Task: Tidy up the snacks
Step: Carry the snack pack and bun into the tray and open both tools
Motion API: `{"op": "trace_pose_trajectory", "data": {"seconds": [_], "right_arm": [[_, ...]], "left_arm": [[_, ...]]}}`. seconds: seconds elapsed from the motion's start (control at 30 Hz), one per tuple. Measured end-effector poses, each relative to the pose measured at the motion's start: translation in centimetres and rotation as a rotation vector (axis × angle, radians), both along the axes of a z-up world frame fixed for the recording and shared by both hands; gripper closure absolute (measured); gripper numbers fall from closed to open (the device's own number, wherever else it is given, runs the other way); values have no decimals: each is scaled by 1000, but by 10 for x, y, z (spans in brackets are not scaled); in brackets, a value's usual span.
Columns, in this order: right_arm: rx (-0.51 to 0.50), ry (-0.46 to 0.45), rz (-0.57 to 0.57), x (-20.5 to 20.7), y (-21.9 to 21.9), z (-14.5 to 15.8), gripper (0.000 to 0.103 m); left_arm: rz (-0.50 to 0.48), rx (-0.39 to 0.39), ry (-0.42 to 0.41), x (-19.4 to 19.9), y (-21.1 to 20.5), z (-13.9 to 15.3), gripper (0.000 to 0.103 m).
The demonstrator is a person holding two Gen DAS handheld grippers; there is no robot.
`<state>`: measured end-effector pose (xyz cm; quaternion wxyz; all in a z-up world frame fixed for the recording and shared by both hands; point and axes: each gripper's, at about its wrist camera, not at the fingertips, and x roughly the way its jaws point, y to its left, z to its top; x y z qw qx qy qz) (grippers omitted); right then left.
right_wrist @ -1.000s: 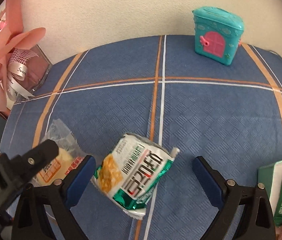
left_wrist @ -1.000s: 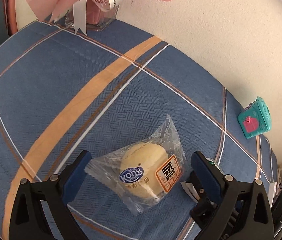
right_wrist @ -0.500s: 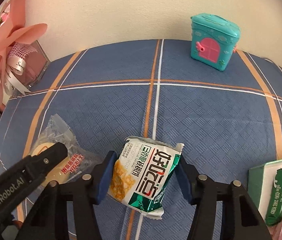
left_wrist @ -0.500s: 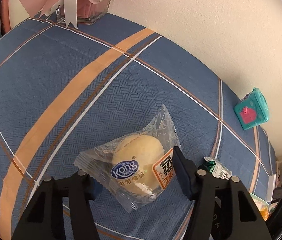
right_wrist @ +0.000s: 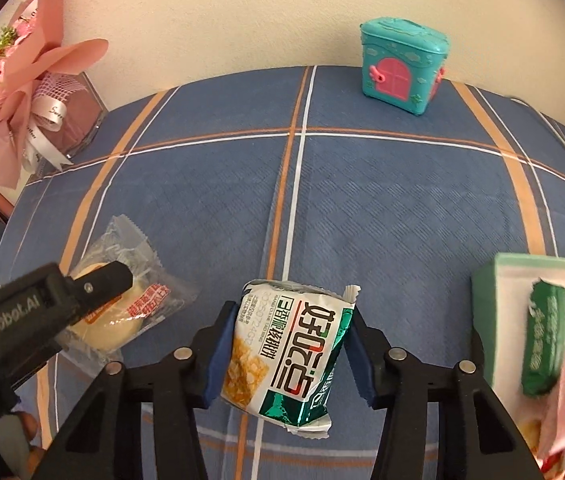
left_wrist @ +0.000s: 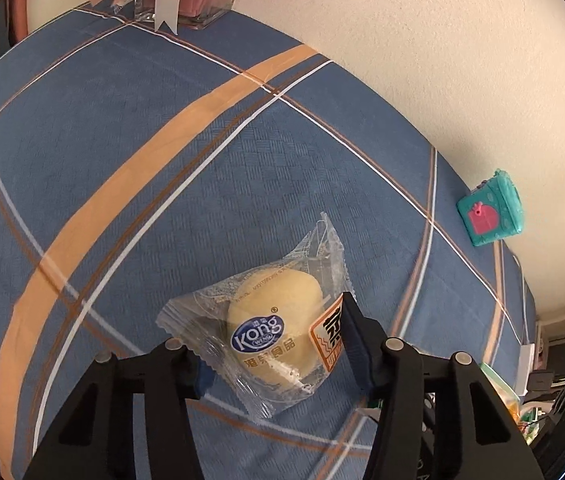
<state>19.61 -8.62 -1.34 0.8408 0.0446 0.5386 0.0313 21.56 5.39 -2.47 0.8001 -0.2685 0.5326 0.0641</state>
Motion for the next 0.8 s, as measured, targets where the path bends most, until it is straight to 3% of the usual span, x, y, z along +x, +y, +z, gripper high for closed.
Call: {"op": "trace_pose_trajectory", "data": {"seconds": [0.53,0.8], "right_arm": [[0,-30,-47,-67,-31,44,49],[14,-53,-94,-100,-63,66,49]], "left_arm": [[-98,9,-46,-58,-65,45,48],[-138,6,-109,-80,-90,70,48]]}}
